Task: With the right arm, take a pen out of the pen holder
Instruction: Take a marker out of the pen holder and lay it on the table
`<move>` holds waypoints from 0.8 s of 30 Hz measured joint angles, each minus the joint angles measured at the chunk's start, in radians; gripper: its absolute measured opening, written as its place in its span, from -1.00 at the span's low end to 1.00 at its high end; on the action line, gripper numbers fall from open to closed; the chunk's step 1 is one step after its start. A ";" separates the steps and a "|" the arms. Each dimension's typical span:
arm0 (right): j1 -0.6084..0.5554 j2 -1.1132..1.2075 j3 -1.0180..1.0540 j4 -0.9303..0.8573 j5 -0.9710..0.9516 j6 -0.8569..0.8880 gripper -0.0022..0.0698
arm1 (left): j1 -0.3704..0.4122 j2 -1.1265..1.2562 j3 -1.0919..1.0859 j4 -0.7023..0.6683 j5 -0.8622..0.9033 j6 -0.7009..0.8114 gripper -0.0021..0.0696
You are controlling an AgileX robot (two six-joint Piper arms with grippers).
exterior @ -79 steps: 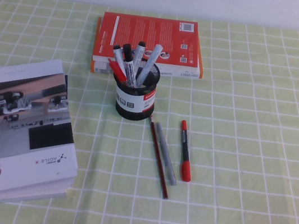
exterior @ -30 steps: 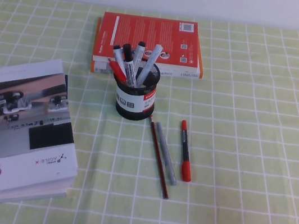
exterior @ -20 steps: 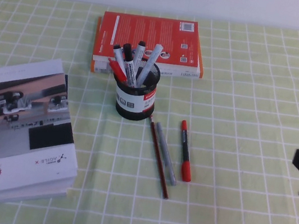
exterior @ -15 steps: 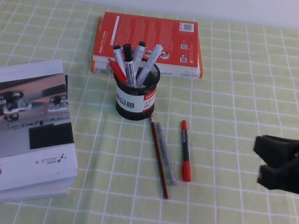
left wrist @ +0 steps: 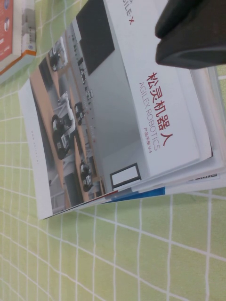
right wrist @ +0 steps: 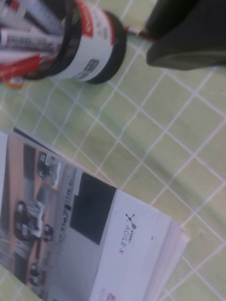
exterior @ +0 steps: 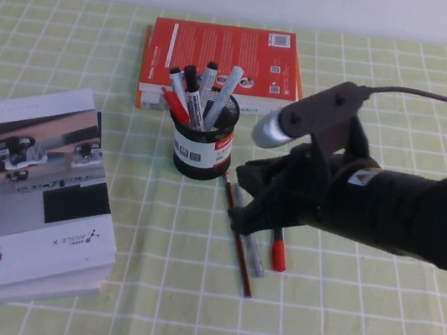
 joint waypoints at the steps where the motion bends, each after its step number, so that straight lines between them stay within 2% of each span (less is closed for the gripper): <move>1: 0.008 0.024 -0.021 -0.019 -0.002 -0.010 -0.90 | 0.000 0.000 0.000 0.000 0.000 0.000 -0.96; 3: 0.022 0.068 -0.062 -0.074 -0.002 -0.020 -0.77 | 0.000 0.000 0.000 0.000 0.000 0.000 -0.96; 11: 0.068 0.222 -0.189 -0.281 -0.127 -0.027 -0.01 | 0.000 0.000 0.000 0.000 0.000 0.000 -0.96; 15: 0.097 0.302 -0.224 -0.299 -0.250 -0.031 0.09 | 0.000 0.000 0.000 0.000 0.000 0.000 -0.96; 24: 0.126 0.474 -0.344 -0.246 -0.380 -0.036 0.09 | 0.000 0.000 0.000 0.000 0.000 0.000 -0.96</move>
